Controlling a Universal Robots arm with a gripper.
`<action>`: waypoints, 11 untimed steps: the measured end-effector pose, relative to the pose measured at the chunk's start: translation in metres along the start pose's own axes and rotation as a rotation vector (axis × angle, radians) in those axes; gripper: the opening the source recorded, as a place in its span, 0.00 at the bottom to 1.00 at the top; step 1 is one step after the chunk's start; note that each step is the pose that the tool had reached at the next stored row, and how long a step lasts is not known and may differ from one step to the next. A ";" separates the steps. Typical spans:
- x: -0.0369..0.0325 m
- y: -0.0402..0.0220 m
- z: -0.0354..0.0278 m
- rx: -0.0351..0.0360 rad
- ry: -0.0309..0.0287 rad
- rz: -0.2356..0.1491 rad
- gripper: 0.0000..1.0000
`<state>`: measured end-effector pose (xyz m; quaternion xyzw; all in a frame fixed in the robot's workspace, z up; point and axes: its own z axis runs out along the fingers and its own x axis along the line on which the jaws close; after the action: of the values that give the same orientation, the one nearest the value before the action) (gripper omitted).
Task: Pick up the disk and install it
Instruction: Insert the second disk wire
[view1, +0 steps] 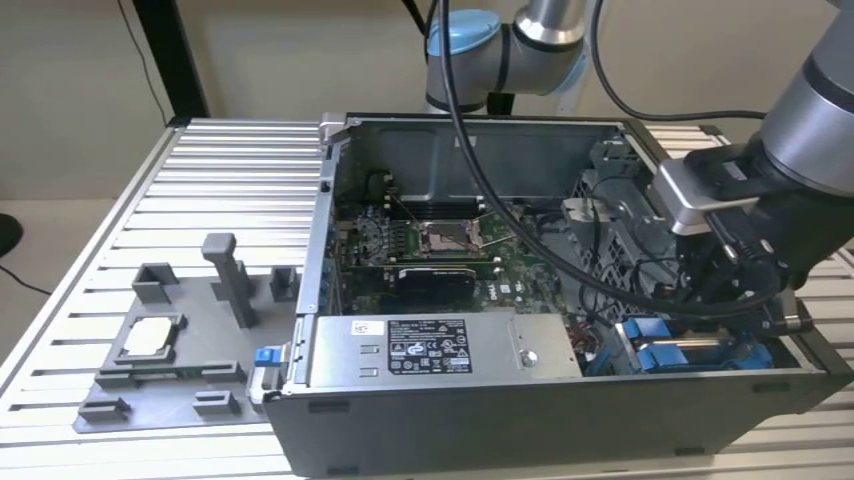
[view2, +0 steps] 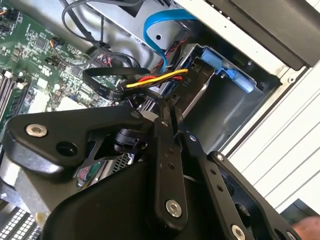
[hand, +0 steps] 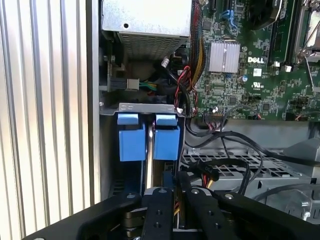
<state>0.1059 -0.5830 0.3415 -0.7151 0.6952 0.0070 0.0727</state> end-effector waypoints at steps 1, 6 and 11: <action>0.0002 -0.0003 0.0000 0.0000 0.0001 0.000 0.00; 0.0010 -0.0006 0.0000 0.0000 0.0002 0.000 0.00; 0.0012 -0.0008 0.0010 0.0000 0.0003 0.000 0.00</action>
<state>0.1068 -0.5841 0.3405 -0.7151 0.6952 0.0069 0.0726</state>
